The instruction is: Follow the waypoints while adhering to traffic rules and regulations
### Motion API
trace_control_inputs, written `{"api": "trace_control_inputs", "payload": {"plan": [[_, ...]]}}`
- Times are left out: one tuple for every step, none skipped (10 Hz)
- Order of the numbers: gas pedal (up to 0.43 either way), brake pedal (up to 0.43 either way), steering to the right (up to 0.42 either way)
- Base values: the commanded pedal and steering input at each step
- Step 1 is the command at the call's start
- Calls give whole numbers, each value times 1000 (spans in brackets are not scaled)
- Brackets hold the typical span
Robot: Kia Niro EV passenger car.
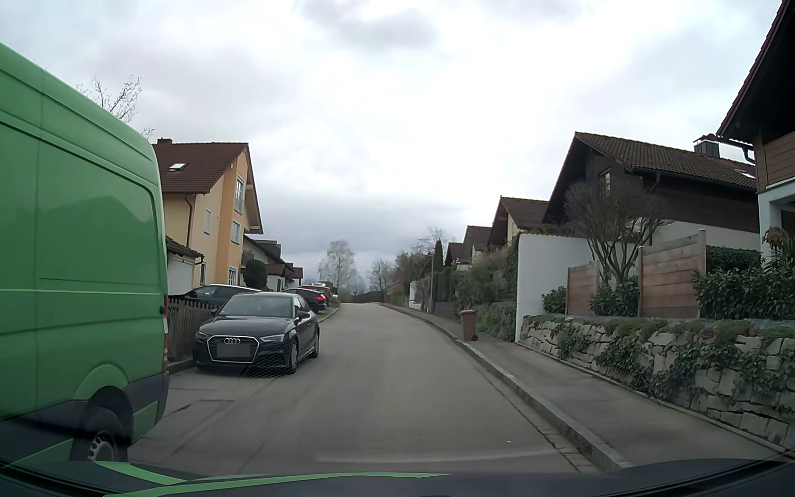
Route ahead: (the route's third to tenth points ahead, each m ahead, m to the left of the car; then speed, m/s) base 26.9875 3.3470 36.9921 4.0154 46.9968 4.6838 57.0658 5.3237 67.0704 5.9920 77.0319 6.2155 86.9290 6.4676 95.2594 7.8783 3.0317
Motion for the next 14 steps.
{"api": "trace_control_inputs", "payload": {"plan": [[189,0,14],[189,0,14],[189,0,14],[189,0,15],[189,0,15],[189,0,15],[189,0,15],[189,0,14],[189,0,14],[189,0,14],[189,0,13],[189,0,13],[189,0,13],[189,0,13]]}}
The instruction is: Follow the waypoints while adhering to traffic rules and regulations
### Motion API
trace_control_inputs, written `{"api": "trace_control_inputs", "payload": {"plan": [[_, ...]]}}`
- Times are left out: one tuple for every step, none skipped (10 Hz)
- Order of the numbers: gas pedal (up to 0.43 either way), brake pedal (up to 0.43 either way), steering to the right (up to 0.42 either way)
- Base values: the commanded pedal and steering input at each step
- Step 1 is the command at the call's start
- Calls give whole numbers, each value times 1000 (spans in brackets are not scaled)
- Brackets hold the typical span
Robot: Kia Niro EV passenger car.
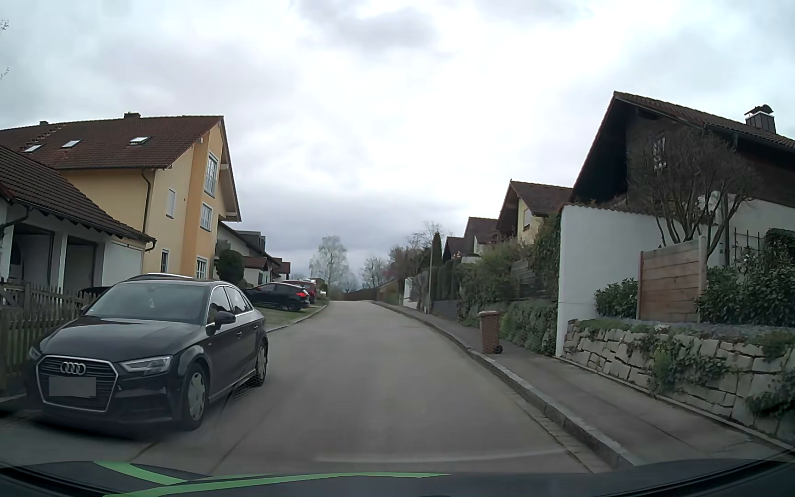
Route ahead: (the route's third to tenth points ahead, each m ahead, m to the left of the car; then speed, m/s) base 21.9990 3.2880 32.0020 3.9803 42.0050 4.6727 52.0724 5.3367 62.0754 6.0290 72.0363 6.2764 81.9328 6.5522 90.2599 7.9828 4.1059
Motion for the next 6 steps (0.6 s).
{"api": "trace_control_inputs", "payload": {"plan": [[189,0,13],[189,0,13],[189,0,13],[189,0,12],[189,0,11],[189,0,10]]}}
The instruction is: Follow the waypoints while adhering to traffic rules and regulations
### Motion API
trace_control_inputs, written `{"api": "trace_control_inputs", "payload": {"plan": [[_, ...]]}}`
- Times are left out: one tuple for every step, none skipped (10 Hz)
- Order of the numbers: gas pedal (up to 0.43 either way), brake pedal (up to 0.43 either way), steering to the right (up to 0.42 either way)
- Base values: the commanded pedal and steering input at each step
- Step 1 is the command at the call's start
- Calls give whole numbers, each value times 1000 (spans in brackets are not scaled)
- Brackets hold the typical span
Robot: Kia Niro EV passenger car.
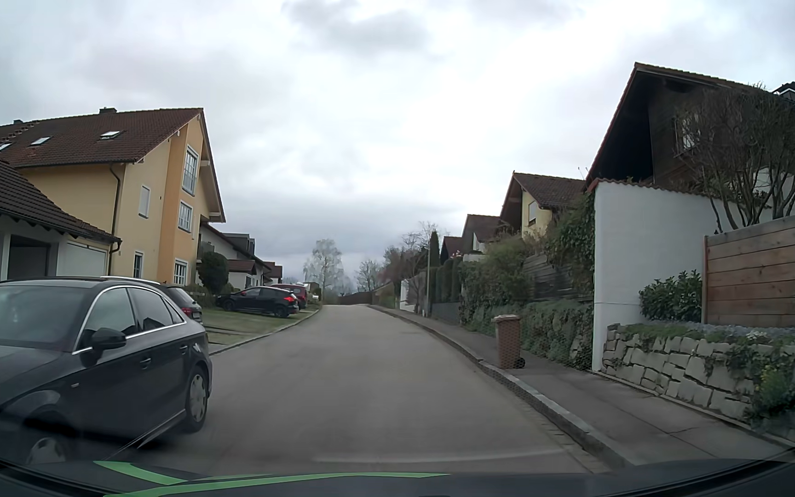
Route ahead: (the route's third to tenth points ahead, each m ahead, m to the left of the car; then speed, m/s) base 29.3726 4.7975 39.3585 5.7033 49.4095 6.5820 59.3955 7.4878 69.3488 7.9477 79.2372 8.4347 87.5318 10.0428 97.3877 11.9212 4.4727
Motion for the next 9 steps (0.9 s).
{"api": "trace_control_inputs", "payload": {"plan": [[189,0,7],[189,0,4],[189,0,-1],[189,0,-3],[189,0,-4],[189,0,-5],[189,0,-5],[189,0,-5],[189,0,-5]]}}
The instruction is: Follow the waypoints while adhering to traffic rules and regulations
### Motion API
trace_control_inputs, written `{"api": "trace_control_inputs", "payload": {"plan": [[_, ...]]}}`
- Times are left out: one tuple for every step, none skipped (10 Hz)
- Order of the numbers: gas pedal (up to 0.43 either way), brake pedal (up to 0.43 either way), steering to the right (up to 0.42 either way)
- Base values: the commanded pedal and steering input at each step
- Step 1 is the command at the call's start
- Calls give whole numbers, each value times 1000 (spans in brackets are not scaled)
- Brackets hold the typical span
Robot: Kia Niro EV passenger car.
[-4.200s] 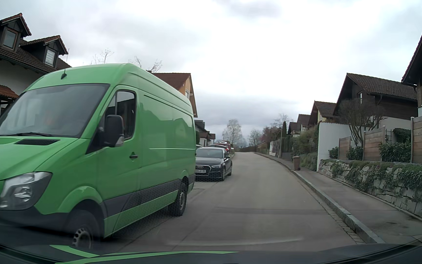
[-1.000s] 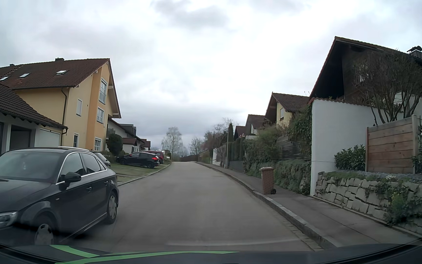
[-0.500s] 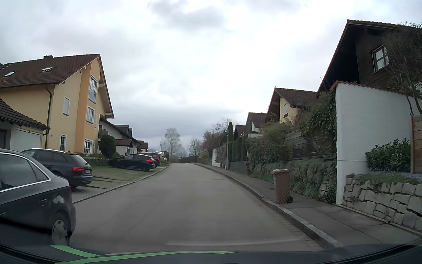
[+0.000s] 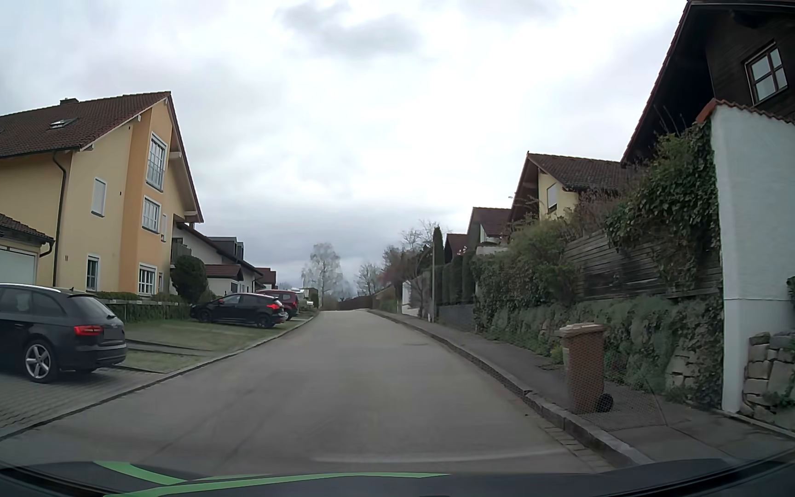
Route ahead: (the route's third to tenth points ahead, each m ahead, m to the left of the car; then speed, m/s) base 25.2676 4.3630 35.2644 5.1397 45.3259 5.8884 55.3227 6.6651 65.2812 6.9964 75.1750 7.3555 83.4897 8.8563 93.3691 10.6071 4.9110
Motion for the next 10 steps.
{"api": "trace_control_inputs", "payload": {"plan": [[189,0,-6],[189,0,-6],[177,0,-7],[177,0,-8],[177,0,-10],[177,0,-12],[177,0,-12],[169,0,-12],[150,0,-12],[150,0,-12]]}}
